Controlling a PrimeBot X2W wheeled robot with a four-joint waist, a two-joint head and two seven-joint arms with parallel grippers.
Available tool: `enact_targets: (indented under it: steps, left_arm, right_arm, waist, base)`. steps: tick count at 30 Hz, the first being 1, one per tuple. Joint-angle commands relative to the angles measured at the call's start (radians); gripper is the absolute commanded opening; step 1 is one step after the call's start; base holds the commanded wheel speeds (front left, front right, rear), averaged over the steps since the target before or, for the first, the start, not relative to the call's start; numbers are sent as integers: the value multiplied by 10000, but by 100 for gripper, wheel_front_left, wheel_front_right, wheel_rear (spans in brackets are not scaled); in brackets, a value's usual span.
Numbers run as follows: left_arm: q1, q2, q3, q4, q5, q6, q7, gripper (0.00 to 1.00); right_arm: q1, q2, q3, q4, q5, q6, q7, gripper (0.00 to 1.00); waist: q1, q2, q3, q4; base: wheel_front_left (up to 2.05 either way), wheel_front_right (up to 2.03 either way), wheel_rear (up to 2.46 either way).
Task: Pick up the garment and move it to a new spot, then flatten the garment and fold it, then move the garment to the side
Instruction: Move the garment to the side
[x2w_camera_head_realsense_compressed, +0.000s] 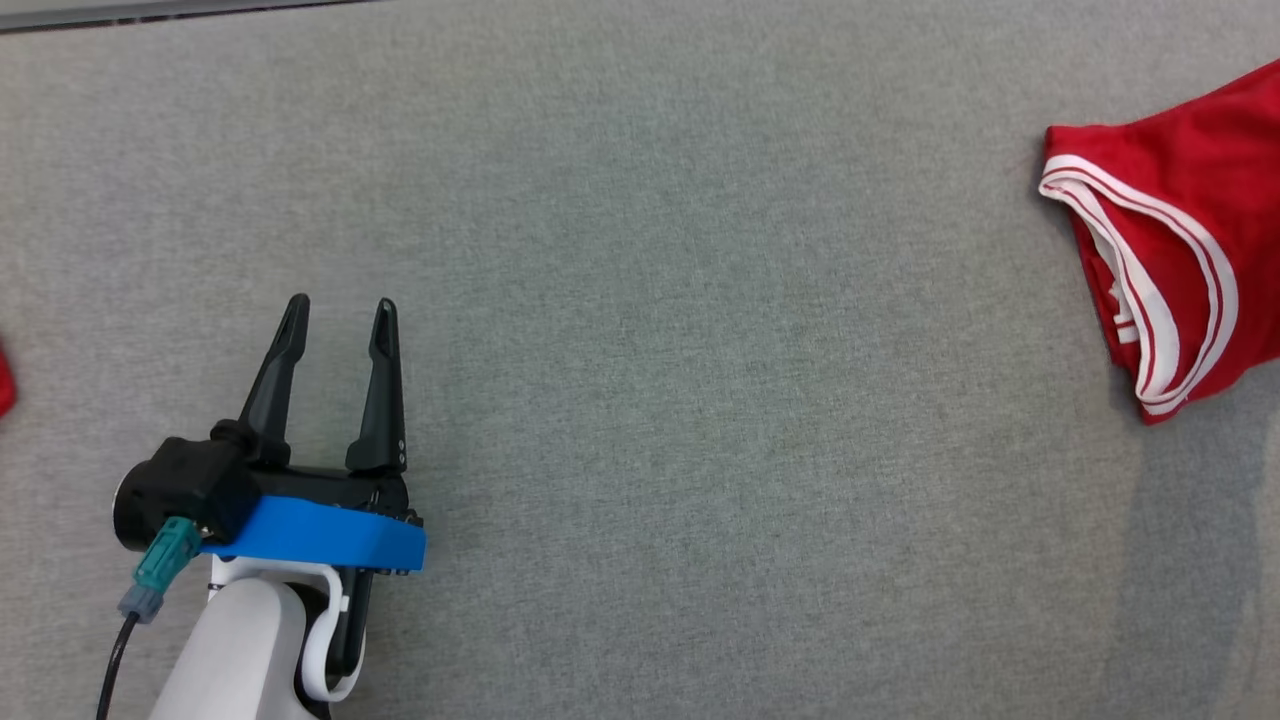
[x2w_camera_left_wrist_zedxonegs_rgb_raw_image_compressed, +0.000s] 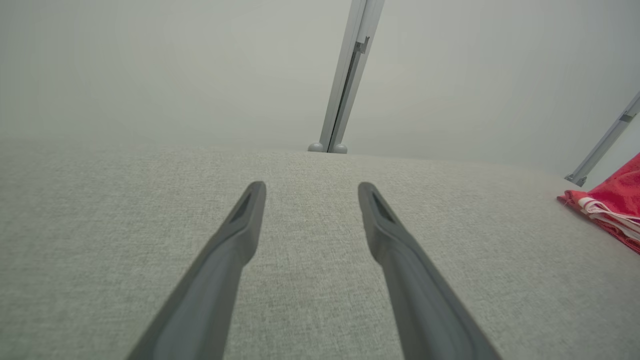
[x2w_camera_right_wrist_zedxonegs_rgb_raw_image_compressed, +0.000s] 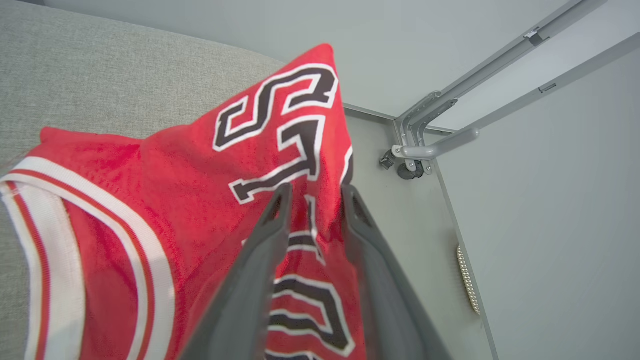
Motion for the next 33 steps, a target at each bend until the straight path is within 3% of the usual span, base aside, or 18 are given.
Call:
enact_targets:
  steps: [1, 4, 10, 15, 24, 33]
  left_arm:
    - [-67, -1, 74, 16, 0, -31, -41, 100]
    - [95, -96, 155, 95, 17, -69, -40, 100]
    - [688, -249, 440, 238, -8, -102, -41, 100]
    - [1373, -318, 669, 317, -38, -48, -34, 100]
    - [2495, -323, 1036, 410, -82, 168, -32, 100]
    - [3153, -360, 1286, 348, -93, 239, -33, 100]
  right_arm:
    - [-23, -39, -46, 39, -31, -6, -43, 100]
    - [204, 29, -292, 161, -353, -4, 28, 100]
    - [1107, 812, -666, -261, -460, -2, -353, 100]
    - [2416, 1537, -547, -1201, 34, -4, -1527, 100]
    - [5201, 3494, -567, -3344, 573, -2, -4622, 100]
    - [7056, 4022, 968, -4298, 1656, -2, -4906, 100]
  waist:
    - [-1, -2, -67, 4]
    - [-1, -2, -441, 97]
    - [-1, -2, -1628, 206]
    - [-1, -2, -2608, 265]
    - [-1, -2, -3595, 434]
    - [-1, -2, -4033, 504]
  base:
    - [0, 0, 0]
    - [0, 0, 0]
    - [0, 0, 0]
    - [0, 0, 0]
    - [0, 0, 0]
    - [0, 0, 0]
